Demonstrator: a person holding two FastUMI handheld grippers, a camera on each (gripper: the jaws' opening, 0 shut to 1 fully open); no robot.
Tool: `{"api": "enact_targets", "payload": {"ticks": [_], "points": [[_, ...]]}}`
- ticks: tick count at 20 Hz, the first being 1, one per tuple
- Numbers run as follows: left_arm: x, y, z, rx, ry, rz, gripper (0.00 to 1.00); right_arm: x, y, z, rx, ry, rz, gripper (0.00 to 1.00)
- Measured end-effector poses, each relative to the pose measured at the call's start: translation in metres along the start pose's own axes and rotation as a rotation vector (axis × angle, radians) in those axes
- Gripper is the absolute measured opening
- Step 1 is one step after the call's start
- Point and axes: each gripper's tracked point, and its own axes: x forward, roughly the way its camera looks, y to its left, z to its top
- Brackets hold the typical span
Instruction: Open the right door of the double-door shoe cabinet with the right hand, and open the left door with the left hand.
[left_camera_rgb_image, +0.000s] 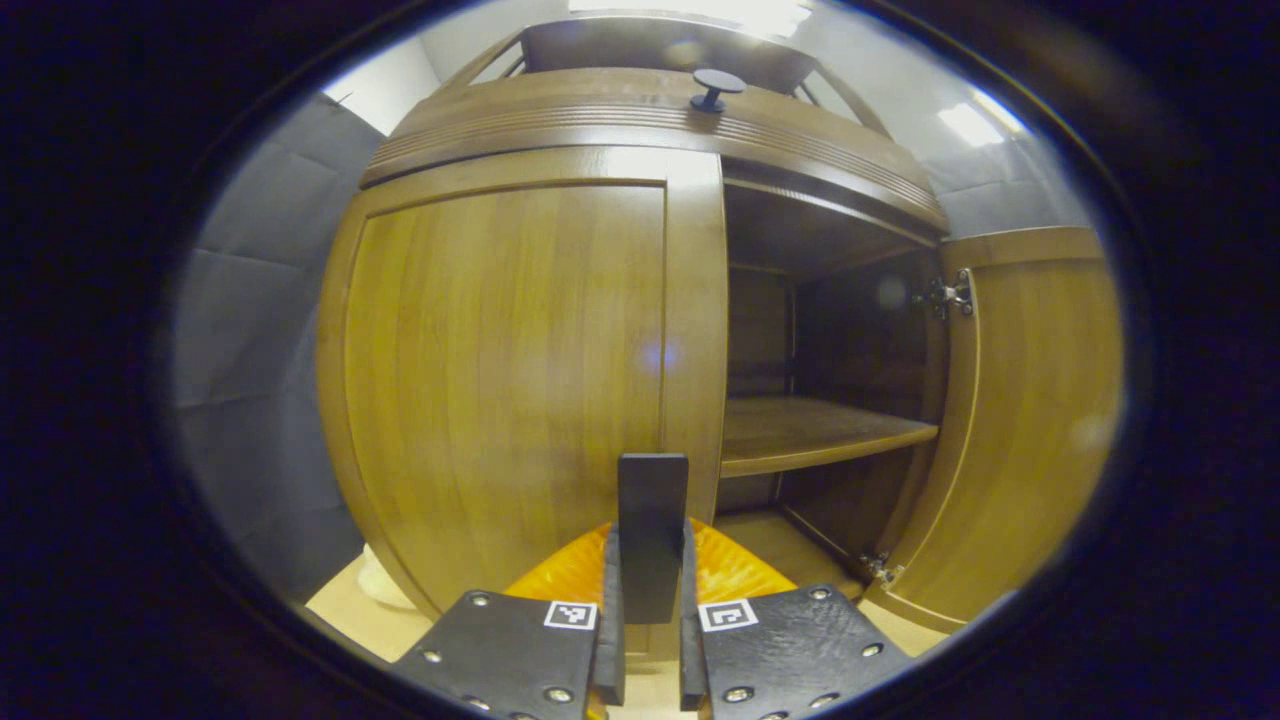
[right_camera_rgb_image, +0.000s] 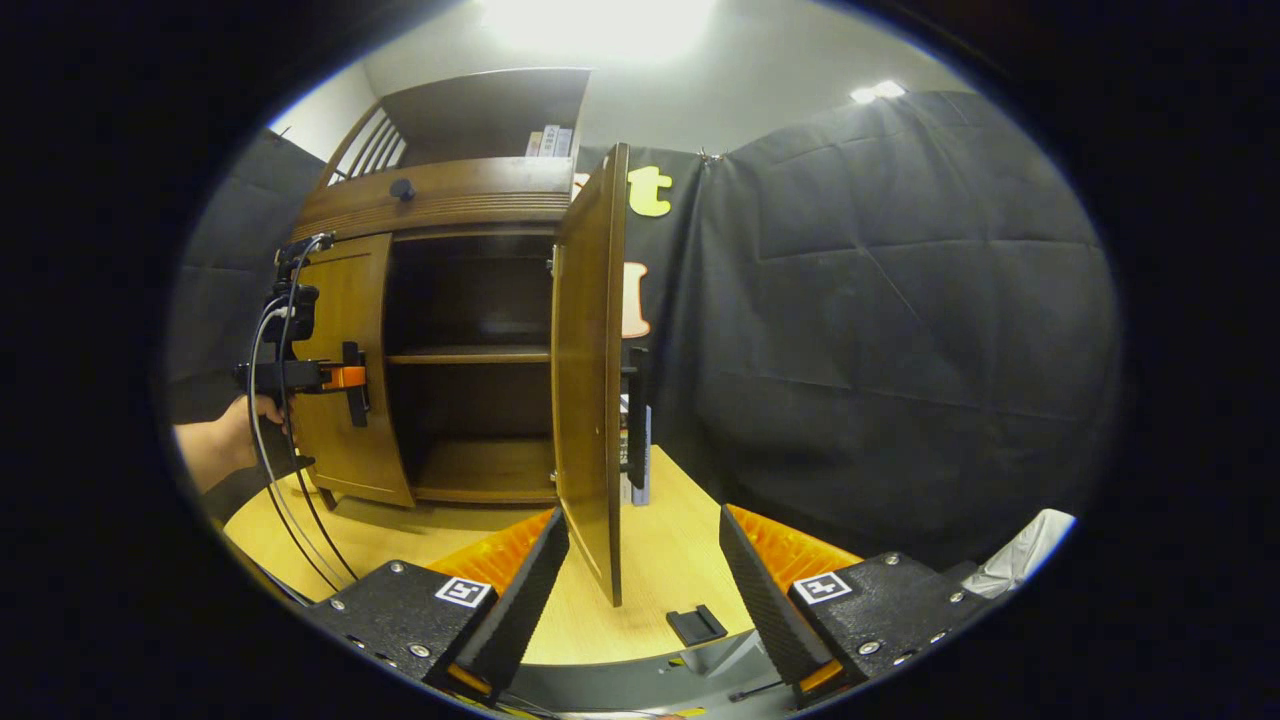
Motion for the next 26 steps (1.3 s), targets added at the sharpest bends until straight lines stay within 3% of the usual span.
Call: {"api": "enact_targets", "payload": {"ticks": [6,8,13,14,15,16,19,20,21,24,26], "points": [[-0.052,0.013,0.001,-0.021,-0.005,-0.005,0.28,0.008,0.023,0.001,-0.003,-0.014,0.076,0.92],[-0.068,0.017,0.001,-0.021,-0.002,-0.003,0.17,0.01,0.033,0.004,-0.006,-0.023,0.102,0.94],[-0.106,0.029,0.001,-0.047,0.005,0.016,0.15,0.014,0.05,0.005,-0.021,-0.034,0.148,0.93],[-0.115,0.033,0.0,-0.068,0.009,0.016,0.27,0.015,0.054,0.004,-0.029,-0.034,0.161,0.94],[-0.124,0.053,0.0,-0.053,0.003,0.087,0.21,0.015,0.059,0.005,-0.033,-0.038,0.173,0.94],[-0.131,0.073,-0.002,-0.044,-0.006,0.132,0.23,0.015,0.063,0.007,-0.033,-0.042,0.184,0.94],[-0.136,0.101,-0.019,-0.184,0.051,0.137,0.2,0.018,0.081,0.003,-0.031,-0.038,0.228,0.94],[-0.127,0.107,-0.023,-0.184,0.048,0.145,0.27,0.019,0.086,0.004,-0.031,-0.038,0.239,0.94],[-0.122,0.102,-0.019,-0.174,0.033,0.14,0.27,0.02,0.091,0.003,-0.029,-0.038,0.25,0.94],[-0.119,0.068,-0.024,-0.148,0.028,0.027,0.27,0.016,0.092,0.001,-0.044,-0.039,0.252,0.94],[-0.102,0.052,-0.018,-0.084,0.011,0.011,0.44,0.013,0.084,0.001,-0.057,-0.041,0.232,0.94]]}}
